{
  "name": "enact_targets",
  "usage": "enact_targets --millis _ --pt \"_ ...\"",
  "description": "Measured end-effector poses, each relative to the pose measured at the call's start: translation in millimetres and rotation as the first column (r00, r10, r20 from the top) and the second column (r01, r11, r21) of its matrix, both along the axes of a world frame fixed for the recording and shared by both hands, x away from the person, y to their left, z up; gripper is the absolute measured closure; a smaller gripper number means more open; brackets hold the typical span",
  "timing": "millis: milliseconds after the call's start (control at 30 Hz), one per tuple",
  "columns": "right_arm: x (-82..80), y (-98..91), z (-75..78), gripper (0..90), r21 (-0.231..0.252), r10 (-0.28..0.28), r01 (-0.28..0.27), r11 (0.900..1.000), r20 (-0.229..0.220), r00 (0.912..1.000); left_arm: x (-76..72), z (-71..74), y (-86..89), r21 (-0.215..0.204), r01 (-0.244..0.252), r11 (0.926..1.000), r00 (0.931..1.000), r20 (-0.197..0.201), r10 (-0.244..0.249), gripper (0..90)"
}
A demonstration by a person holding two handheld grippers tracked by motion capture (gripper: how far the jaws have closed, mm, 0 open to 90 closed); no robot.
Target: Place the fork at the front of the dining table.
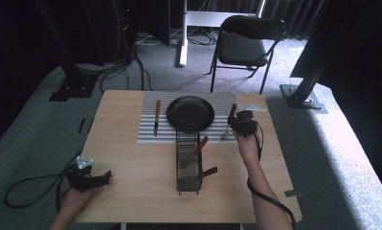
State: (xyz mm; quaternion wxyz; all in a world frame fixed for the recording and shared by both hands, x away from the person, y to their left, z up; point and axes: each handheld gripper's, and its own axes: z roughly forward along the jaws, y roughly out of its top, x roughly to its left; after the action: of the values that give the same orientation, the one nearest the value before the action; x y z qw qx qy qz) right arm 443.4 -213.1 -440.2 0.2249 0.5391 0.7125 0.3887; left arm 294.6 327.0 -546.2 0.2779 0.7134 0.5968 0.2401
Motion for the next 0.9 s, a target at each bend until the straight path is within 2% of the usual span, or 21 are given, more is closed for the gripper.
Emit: enact_targets --millis 133,167,233,300,333,367,400,433,533,567,600,700,767,833,900 --pt "8.5 2.2 -3.2 80.0 0.007 -0.014 0.014 0.9999 -0.004 0.9999 0.0 0.0 0.0 0.000 0.000 1.0000 1.0000 0.000 0.000 0.0" --pt "19.5 4.9 -4.0 80.4 -0.004 -0.026 0.026 0.9997 -0.019 0.9995 0.0 0.0 0.0 0.000 0.000 1.0000 1.0000 0.000 0.000 0.0" --pt "24.0 5.6 -3.9 80.4 -0.002 -0.025 0.025 0.9997 -0.026 0.9993 -0.1 0.0 0.0 0.000 0.000 1.0000 1.0000 0.000 0.000 0.0" --pt "43.9 9.8 -3.6 80.4 -0.007 -0.031 0.031 0.9995 -0.070 0.9971 -0.1 0.0 0.0 0.000 0.000 1.0000 1.0000 0.000 0.000 0.0" --pt "43.9 9.8 -3.6 80.4 -0.007 -0.031 0.031 0.9995 -0.070 0.9971 -0.1 0.0 0.0 0.000 0.000 1.0000 1.0000 0.000 0.000 0.0" --pt "50.9 11.5 -3.9 80.5 -0.013 -0.033 0.032 0.9994 -0.087 0.9957 -0.1 0.0 0.0 0.000 0.000 1.0000 1.0000 0.000 0.000 0.0" --pt "65.1 15.3 -7.1 80.4 -0.015 -0.043 0.041 0.9990 -0.111 0.9929 -0.1 0.0 0.0 0.000 0.000 1.0000 1.0000 0.000 0.000 0.0" --pt "65.1 15.3 -7.1 80.4 -0.015 -0.043 0.041 0.9990 -0.111 0.9929 -0.1 0.0 0.0 0.000 0.000 1.0000 1.0000 0.000 0.000 0.0" --pt "85.6 21.7 -14.3 80.4 -0.024 -0.067 0.064 0.9976 -0.156 0.9855 -0.1 0.0 0.1 0.001 0.001 1.0000 1.0000 -0.001 -0.001 0.0" --pt "92.2 23.9 -17.2 80.4 -0.028 -0.079 0.075 0.9968 -0.173 0.9817 -0.1 -0.1 0.0 0.000 0.000 1.0000 1.0000 0.000 0.000 0.0" --pt "103.0 26.6 -23.5 80.4 -0.033 -0.101 0.096 0.9948 -0.204 0.9738 -0.1 0.0 0.0 0.000 0.000 1.0000 1.0000 -0.001 0.000 0.0" --pt "119.1 30.0 -36.9 80.4 -0.042 -0.155 0.149 0.9880 -0.257 0.9539 -0.1 -0.1 0.0 -0.001 0.000 1.0000 1.0000 0.001 0.000 0.0" --pt "127.3 31.6 -45.4 80.5 -0.035 -0.183 0.181 0.9829 -0.297 0.9373 -0.1 -0.1 0.1 0.000 0.000 1.0000 1.0000 0.000 0.000 0.0" --pt "133.6 34.9 -54.0 80.4 -0.055 -0.198 0.191 0.9801 -0.327 0.9239 -0.1 -0.1 0.0 -0.001 0.000 1.0000 1.0000 0.001 0.000 0.0" --pt "137.4 37.4 -60.7 80.4 -0.085 -0.218 0.202 0.9758 -0.337 0.9159 -0.1 -0.1 0.0 0.000 0.000 1.0000 1.0000 0.000 0.000 0.0"
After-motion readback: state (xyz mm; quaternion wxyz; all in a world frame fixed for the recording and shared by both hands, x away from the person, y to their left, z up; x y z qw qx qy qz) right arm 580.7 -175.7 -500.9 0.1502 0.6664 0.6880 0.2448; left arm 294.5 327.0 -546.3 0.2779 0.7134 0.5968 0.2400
